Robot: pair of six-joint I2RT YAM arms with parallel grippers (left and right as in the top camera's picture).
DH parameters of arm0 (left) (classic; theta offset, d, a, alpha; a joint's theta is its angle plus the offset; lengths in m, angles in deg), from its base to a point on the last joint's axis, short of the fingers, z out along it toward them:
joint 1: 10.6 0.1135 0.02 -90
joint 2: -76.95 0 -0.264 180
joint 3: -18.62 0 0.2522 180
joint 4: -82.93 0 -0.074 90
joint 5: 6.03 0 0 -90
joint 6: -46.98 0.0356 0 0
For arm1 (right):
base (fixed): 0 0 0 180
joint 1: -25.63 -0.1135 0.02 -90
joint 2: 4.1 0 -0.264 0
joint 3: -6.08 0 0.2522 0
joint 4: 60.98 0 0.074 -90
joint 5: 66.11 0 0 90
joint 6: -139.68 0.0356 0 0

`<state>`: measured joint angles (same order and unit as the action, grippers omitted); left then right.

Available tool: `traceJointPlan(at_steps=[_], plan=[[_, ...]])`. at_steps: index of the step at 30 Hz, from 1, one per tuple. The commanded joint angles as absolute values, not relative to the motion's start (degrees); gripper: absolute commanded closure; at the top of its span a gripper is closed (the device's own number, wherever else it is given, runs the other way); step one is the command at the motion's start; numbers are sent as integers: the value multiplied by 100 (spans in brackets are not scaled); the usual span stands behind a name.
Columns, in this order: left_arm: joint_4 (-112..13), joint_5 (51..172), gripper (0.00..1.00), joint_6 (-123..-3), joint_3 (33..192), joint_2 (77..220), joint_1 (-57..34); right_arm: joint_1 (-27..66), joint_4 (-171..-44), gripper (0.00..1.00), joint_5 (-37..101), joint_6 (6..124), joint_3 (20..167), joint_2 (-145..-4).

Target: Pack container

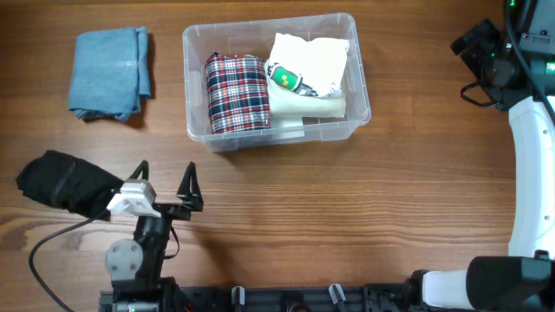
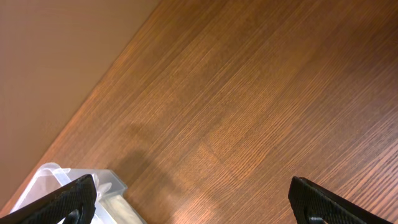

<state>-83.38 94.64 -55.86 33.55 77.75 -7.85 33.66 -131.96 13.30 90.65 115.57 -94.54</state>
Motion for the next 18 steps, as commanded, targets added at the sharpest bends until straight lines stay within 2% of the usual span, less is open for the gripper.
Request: traceJointPlan(at_steps=[1,4,13,16,18], plan=[[-8037,9978,0,-5851,4080,7938,-753,3353,-13202,0,1232,9170,11537,-9462],[-7486,9950,0,-5846,4843,8430,-705,3353,-13202,0,1232,9172,11537,-9462],[-3945,10168,0,-5437,8817,11989,-468,3353,-13202,0,1232,9172,11537,-9462],[-3724,11213,0,-5437,9400,12533,-468,3353,-13202,0,1232,9170,11537,-9462],[-3803,11464,0,-5444,9411,12681,-468,3353,-13202,0,1232,9172,11537,-9462]])
